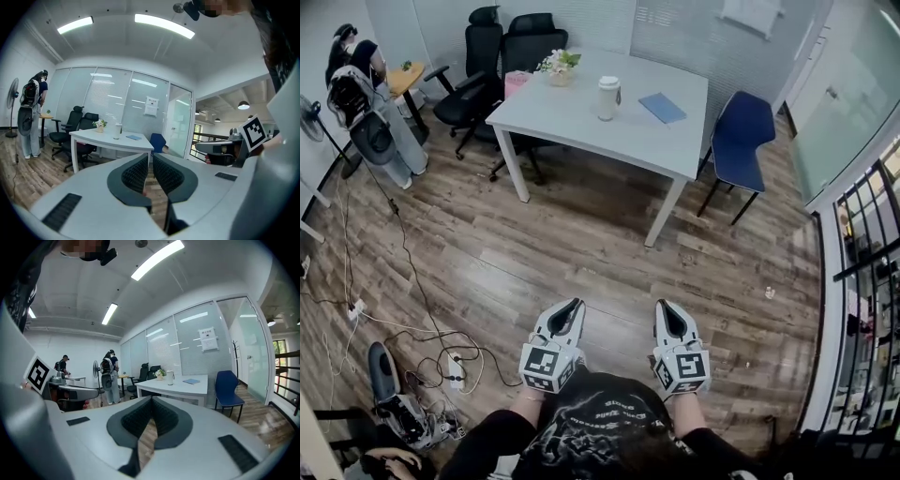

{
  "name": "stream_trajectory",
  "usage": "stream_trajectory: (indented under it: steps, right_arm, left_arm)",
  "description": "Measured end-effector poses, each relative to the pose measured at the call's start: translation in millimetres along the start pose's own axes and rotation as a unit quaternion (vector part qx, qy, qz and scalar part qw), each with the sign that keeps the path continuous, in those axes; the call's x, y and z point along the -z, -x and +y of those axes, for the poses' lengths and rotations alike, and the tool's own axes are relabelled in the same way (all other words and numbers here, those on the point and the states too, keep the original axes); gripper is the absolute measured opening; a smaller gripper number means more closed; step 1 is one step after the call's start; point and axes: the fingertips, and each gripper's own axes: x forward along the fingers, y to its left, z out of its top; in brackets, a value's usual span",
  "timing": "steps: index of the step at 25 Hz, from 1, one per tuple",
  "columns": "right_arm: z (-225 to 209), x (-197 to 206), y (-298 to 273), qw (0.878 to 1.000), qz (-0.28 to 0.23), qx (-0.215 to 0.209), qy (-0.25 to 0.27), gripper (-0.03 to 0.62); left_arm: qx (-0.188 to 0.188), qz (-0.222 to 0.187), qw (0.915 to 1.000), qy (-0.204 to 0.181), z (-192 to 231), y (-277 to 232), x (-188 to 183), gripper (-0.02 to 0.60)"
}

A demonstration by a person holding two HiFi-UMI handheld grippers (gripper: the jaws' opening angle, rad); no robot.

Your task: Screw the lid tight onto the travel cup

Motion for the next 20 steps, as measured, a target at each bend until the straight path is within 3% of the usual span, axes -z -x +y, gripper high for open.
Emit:
stream_trajectory:
  steps: [1,2,4,8,12,20]
  right_arm:
    - [0.9,0.7,-0.3,1.0,0.001,-0.006,-0.002,0.009]
    - [1.9,0.4,-0.5,1.0,0.001,-0.013,-0.002,0.05]
    - [5.5,-1.7,-0.8,1.0,-0.001,-0.031,0.0,0.189]
    - [8.9,-6.1,0.7,0.999,-0.007,-0.041,0.022,0.289]
    - [2.0,-10.4,2.0,0.999,-0.009,-0.031,0.03,0.32]
    - [-11.3,-15.7,5.5,1.0,-0.019,-0.005,0.018,0.336]
  left_arm:
    - [0.007,0.0,1.0,0.004,-2.1,-1.0,0.6,0.049]
    - [0.017,-0.001,0.9998,0.006,-5.5,-2.4,0.4,0.109]
    - [0.041,-0.002,0.9991,0.007,-13.9,-4.6,0.1,0.172]
    - [0.076,-0.006,0.997,0.01,-27.5,-4.8,-1.2,0.284]
    - [0.095,-0.012,0.9952,0.017,-32.0,-9.5,-7.0,0.287]
    - [0.087,-0.008,0.9958,-0.029,-28.3,-17.9,-9.1,0.302]
